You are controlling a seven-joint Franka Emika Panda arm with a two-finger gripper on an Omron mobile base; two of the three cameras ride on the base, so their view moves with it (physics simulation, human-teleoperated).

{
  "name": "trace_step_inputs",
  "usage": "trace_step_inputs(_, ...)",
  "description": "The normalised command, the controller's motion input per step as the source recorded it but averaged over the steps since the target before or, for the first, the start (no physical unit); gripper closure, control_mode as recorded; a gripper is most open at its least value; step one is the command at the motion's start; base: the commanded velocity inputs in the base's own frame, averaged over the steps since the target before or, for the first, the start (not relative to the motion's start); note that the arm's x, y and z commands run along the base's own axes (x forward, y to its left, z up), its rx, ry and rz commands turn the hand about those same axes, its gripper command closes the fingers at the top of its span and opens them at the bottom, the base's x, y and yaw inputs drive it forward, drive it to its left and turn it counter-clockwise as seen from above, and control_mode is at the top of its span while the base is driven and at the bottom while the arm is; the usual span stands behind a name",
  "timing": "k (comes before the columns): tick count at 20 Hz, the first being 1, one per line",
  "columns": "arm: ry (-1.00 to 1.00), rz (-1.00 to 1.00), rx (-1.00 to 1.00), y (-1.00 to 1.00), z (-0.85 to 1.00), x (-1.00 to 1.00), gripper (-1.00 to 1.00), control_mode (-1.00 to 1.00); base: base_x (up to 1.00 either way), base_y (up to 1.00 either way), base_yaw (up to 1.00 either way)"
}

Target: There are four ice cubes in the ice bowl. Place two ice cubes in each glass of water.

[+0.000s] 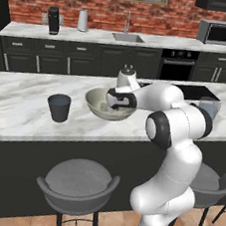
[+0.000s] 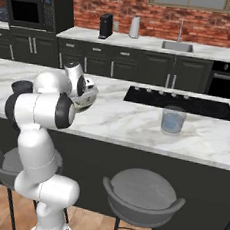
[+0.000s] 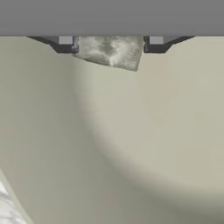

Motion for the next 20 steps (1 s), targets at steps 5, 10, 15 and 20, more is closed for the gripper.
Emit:
trace_step_inputs(5, -0.01, -0.08, 0.12, 0.02, 0.10, -0.17, 1.00, -1.00, 0.00, 0.00, 0.00)
trace_step_inputs(10, 0.06, 0.07, 0.13, 0.10, 0.94, -0.38, 1.00, -1.00, 0.00, 0.00, 0.00)
trace_step_inputs(15, 0.00, 0.16, 0.03, 0.19, 1.00, -0.78, 1.00, -1.00, 0.00, 0.00, 0.00)
trace_step_inputs(20, 0.01, 0.17, 0.00, 0.58, 0.70, -0.72, 1.00, -1.00, 0.00, 0.00, 0.00)
